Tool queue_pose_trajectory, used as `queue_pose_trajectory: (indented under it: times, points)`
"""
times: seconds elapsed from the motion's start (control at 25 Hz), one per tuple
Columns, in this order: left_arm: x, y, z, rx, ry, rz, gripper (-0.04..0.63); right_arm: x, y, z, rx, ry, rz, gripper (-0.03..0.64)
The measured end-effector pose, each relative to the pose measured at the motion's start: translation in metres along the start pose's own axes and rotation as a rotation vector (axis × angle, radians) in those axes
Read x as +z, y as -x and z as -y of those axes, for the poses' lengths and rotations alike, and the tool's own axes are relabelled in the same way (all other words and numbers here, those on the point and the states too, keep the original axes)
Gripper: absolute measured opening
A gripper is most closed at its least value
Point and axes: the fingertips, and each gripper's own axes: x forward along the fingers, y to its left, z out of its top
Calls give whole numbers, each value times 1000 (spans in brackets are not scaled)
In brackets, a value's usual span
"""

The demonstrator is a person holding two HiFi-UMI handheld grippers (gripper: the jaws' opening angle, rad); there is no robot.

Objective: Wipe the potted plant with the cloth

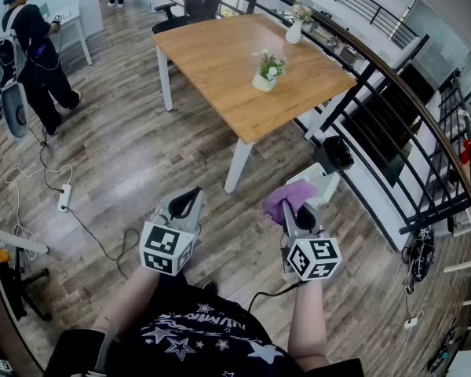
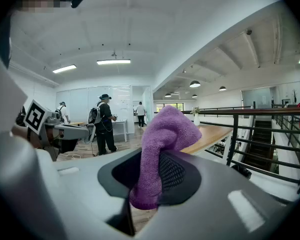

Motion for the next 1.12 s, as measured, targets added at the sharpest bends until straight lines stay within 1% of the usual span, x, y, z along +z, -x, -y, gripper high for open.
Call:
queue_pose_trajectory:
  times: [0.2,0.4,0.76,0.88,1.0,1.12]
  points:
    - [1,3,16,-14,-5,9,0,-3,11,1,0,-4,2,83]
    - [-2,5,17,-10,-10,2,0,-4,14,2,2,0,-3,83]
    - [-16,10,6,33,18,-32,0,-13,14,0,26,13,-20,83]
    - [-26,13,1,50,8,-55,0,-22,18,1,32,16,-33,84]
    - [-34,16,-7,69,1,-75,0,-30,18,4,32,-6,-44,84]
    - [-39,15,-17,68,1,-94,0,-36,8,0,31,-18,-61,84]
